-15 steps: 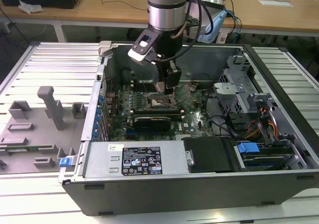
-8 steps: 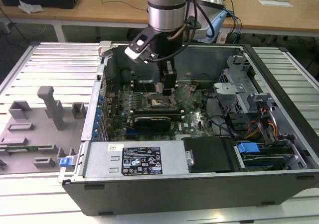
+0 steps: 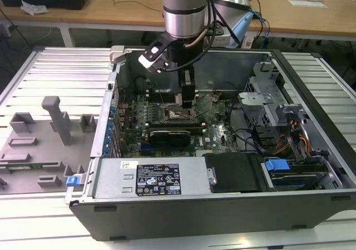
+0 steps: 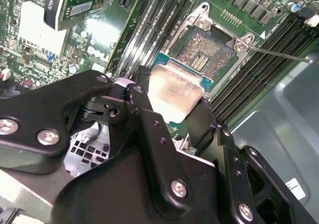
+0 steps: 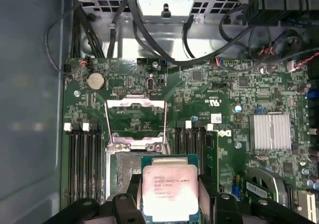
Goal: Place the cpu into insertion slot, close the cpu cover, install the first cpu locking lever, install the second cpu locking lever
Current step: 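Place the cpu into insertion slot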
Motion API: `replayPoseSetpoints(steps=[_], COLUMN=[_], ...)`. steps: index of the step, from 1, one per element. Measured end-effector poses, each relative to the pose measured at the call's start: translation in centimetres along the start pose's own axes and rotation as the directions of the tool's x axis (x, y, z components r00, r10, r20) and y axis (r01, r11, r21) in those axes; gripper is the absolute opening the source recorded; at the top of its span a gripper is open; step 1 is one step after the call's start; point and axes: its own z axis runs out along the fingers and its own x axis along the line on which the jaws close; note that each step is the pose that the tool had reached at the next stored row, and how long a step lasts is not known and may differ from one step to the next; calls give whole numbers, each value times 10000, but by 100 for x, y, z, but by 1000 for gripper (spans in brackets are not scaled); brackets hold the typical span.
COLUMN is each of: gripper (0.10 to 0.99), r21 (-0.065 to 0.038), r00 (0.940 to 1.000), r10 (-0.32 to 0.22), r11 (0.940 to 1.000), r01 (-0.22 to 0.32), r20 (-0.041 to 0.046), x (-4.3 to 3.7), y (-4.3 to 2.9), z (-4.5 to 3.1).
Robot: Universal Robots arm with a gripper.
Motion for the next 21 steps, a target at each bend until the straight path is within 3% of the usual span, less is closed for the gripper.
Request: replayPoseSetpoints(steps=[7,15,21], gripper=[541,541,541], r21=[-15,41,47], r00=[9988,9988,9994], r10=[-479,-466,-325], r11=[9989,9989,9995], r01=[479,466,326], r20=[-112,-116,-130], x=[31,67,97], y=[-43,-61,-65], z=[112,276,312])
